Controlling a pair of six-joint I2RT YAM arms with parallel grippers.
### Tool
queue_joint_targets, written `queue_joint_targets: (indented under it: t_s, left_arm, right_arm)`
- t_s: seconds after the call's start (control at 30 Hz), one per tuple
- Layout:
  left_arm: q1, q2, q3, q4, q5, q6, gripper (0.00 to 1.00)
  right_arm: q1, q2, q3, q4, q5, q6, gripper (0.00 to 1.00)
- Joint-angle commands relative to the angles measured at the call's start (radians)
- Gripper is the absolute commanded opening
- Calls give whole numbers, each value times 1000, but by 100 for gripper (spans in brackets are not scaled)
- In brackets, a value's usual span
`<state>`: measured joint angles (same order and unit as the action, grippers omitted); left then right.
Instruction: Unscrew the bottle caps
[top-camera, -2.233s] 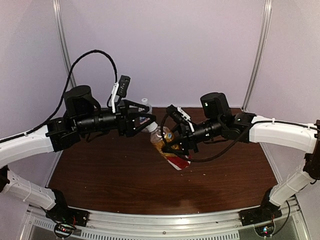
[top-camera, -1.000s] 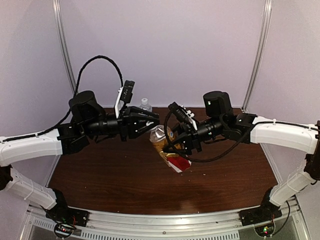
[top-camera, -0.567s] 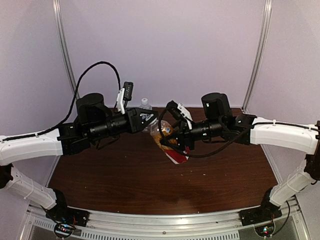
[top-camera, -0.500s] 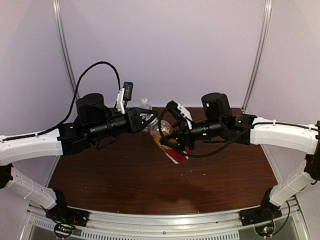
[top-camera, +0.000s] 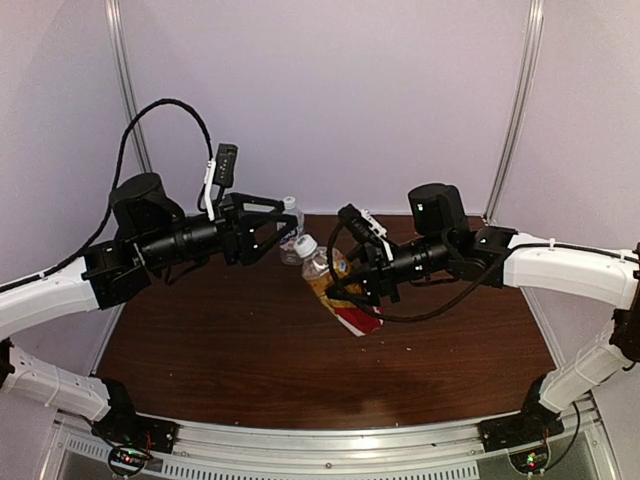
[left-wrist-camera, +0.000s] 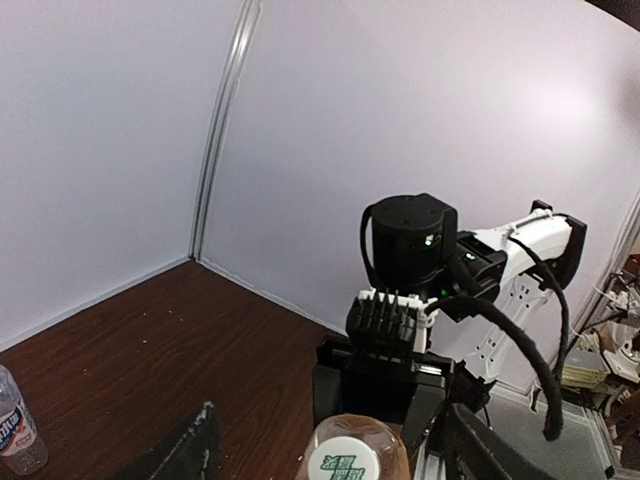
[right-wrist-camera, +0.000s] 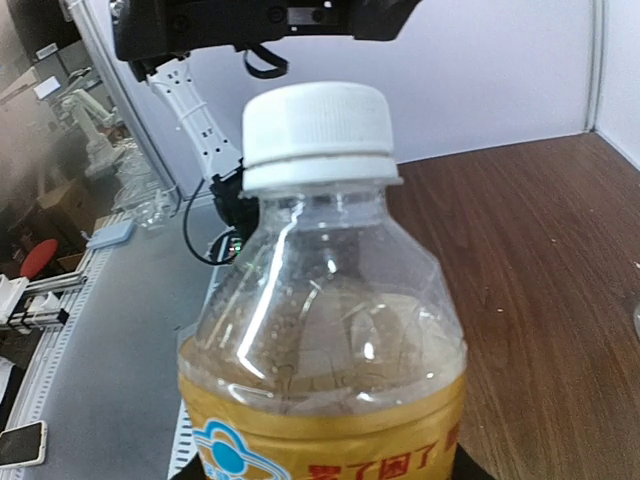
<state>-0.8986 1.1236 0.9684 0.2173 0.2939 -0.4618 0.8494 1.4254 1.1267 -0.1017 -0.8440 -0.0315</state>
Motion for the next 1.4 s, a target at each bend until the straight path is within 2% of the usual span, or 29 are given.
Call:
queue_joint_targets:
  t_s: [0.0,0.27,0.57,0.87,1.03,1.2,1.3,1.37]
  left_arm:
    - [16,-1,-5,50,238,120,78]
    - [17,76,10,149,429,110,75]
    - [17,151,32,213,491,49,49]
    - [17,138,16,258,474,22,52]
    - [17,142,15,261,476,20,38]
    - [17,148,14,254,465,11,14]
    - [17,139,25,211,361,-19,1]
    - [15,126,35,147,228,-66,0]
  right_arm:
    - [-1,-11,8,24,-199,5,46]
    - [2,1,4,98,-326,79,46]
    - [2,8,1,129,-324,93,46]
    - [1,23,1,114,-320,76,45]
    - [1,19,1,112,-316,74,45]
    - [1,10,4,109,-259,74,43]
    - [0,3,19,57,-136,58,43]
    - [-1,-1,30,19,-19,45,43]
